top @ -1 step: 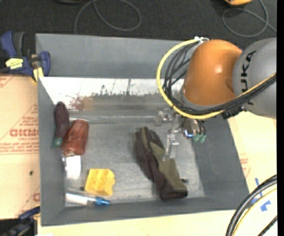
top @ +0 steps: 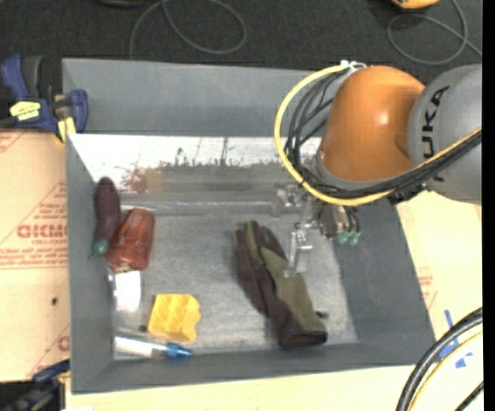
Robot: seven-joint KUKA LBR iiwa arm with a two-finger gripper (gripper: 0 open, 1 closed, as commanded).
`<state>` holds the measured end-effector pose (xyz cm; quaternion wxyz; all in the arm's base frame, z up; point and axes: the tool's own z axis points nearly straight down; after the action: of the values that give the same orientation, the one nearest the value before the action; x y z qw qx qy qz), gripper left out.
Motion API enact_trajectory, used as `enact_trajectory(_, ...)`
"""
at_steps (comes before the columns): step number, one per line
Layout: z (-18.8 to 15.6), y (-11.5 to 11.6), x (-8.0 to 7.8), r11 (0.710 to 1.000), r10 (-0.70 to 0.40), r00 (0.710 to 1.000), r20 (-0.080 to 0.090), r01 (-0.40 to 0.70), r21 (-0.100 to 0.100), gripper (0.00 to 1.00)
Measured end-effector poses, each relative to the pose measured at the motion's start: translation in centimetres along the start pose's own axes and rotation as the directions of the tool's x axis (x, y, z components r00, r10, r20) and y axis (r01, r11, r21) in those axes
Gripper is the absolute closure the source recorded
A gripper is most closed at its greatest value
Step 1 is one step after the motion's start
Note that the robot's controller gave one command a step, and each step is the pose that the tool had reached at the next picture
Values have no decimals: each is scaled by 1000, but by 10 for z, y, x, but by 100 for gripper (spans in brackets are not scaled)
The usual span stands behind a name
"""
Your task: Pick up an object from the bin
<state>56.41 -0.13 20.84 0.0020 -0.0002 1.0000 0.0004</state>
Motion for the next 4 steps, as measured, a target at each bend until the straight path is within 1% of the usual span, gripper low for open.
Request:
enact_trajectory(1,48,-2,9,997,82,997,2,-82,0,0)
enact_trajectory(2,61,-18,16,980,200,980,-4,-200,0,0)
enact_trajectory(3,57,-2,28,956,295,956,2,-295,-1,0)
enact_trajectory(4,113,12,28,905,426,904,5,-426,-4,0)
